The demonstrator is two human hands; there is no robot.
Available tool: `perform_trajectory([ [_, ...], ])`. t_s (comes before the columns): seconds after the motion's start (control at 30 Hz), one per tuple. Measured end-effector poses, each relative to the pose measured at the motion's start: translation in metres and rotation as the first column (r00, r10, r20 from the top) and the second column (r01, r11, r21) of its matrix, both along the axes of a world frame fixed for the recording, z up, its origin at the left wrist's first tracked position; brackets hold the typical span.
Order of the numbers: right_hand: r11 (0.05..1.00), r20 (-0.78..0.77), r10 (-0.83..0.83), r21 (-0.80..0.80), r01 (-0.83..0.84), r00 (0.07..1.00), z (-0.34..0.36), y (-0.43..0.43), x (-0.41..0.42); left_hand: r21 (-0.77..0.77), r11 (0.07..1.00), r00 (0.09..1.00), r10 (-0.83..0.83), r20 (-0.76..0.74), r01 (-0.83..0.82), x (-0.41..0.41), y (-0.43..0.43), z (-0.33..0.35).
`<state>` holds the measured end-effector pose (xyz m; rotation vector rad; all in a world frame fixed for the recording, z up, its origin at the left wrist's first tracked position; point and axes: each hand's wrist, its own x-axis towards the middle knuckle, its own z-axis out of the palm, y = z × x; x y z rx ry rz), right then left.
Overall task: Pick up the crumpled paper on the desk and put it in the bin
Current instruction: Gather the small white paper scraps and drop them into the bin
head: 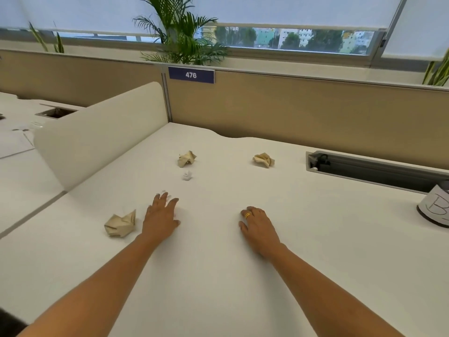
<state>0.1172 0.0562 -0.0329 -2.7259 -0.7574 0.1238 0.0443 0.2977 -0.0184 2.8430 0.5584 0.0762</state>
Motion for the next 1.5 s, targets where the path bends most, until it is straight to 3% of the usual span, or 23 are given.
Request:
perform_trajectory([
  [0.2, 0.998, -0.060, 0.041, 0.052, -0.038, 0.997, 0.006, 0.063, 0.013, -0.143, 0.990, 0.989, -0.036, -0.143, 0.015, 0.018, 0.043, 0.005],
  [0.33, 0.997, -0.095, 0.058, 0.050, -0.053, 0.994, 0.008, 0.101, 0.028, -0.359, 0.933, 0.988, -0.086, -0.129, 0.034, 0.033, 0.054, 0.005],
  [0.53, 0.996, -0.147, 0.083, 0.033, -0.079, 0.986, 0.019, 0.150, 0.047, -0.408, 0.907, 0.983, -0.157, -0.099, 0.104, 0.051, 0.059, 0.000],
  [0.83, 0.990, -0.183, 0.136, -0.013, -0.141, 0.974, 0.016, 0.206, 0.076, -0.235, 0.946, 0.975, -0.221, 0.032, 0.223, 0.050, 0.059, -0.020],
  [1.1, 0.970, -0.154, 0.151, -0.167, -0.177, 0.976, 0.016, 0.214, 0.082, -0.032, 0.981, 0.982, -0.190, 0.013, 0.191, 0.049, 0.061, -0.020],
  [1.33, 0.988, 0.044, 0.147, -0.053, -0.145, 0.988, 0.009, 0.195, 0.065, -0.005, 0.992, 0.991, -0.126, 0.051, 0.126, 0.047, 0.059, -0.024],
  [1.4, 0.988, 0.043, 0.149, -0.044, -0.147, 0.988, 0.010, 0.186, 0.058, 0.056, 0.987, 0.982, -0.154, 0.113, 0.148, 0.045, 0.057, -0.023],
  [1.5, 0.993, -0.033, 0.116, 0.016, -0.116, 0.993, 0.013, 0.171, 0.049, 0.114, 0.978, 0.982, -0.180, 0.058, 0.173, 0.039, 0.052, -0.021],
])
